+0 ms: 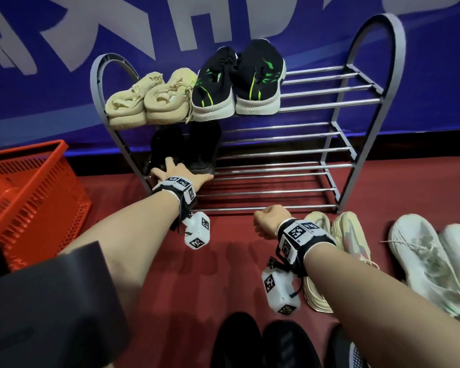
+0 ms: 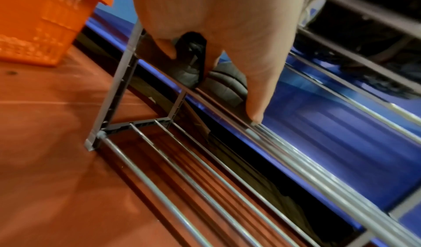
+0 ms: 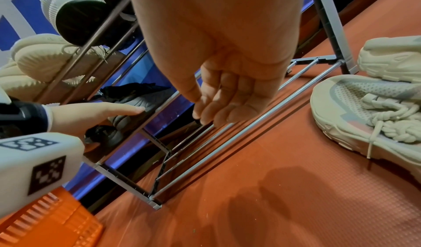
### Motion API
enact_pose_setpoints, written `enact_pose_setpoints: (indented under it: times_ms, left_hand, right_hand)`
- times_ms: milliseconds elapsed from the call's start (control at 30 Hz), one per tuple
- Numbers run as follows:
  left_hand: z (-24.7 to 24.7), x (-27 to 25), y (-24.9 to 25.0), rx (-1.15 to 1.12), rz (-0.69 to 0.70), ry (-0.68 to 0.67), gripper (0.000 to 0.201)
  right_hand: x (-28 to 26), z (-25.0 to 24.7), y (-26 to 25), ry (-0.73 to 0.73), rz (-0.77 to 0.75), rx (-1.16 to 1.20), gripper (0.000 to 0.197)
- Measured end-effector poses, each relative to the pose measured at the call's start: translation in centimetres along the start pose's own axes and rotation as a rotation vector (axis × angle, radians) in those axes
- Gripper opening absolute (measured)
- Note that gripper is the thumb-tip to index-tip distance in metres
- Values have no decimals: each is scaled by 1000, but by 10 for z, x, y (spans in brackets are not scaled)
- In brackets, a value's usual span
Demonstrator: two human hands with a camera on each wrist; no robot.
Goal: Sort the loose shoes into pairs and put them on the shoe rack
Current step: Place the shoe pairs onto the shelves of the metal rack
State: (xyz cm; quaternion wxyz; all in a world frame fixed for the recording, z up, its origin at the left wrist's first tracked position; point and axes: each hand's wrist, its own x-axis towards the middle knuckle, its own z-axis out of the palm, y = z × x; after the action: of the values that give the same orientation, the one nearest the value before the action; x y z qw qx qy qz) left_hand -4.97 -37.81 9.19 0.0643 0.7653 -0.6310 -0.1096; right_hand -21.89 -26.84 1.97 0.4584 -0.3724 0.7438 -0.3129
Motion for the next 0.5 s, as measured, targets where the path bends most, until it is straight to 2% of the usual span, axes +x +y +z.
enact_pose_setpoints:
  times_ms: [300,400,500]
  left_hand:
    - [6,0,-17,-138,7,121,87]
    - [9,-3,-14,-170,-21,195,93]
    - [16,-4,-20,-197,12,250,101]
  right_hand:
    - [-7,-8,-2,13,-6,-12,33]
    - [-8,-10,-4,16,-5,-22,32]
    - [-11,-11,-6,22,4,-11,31]
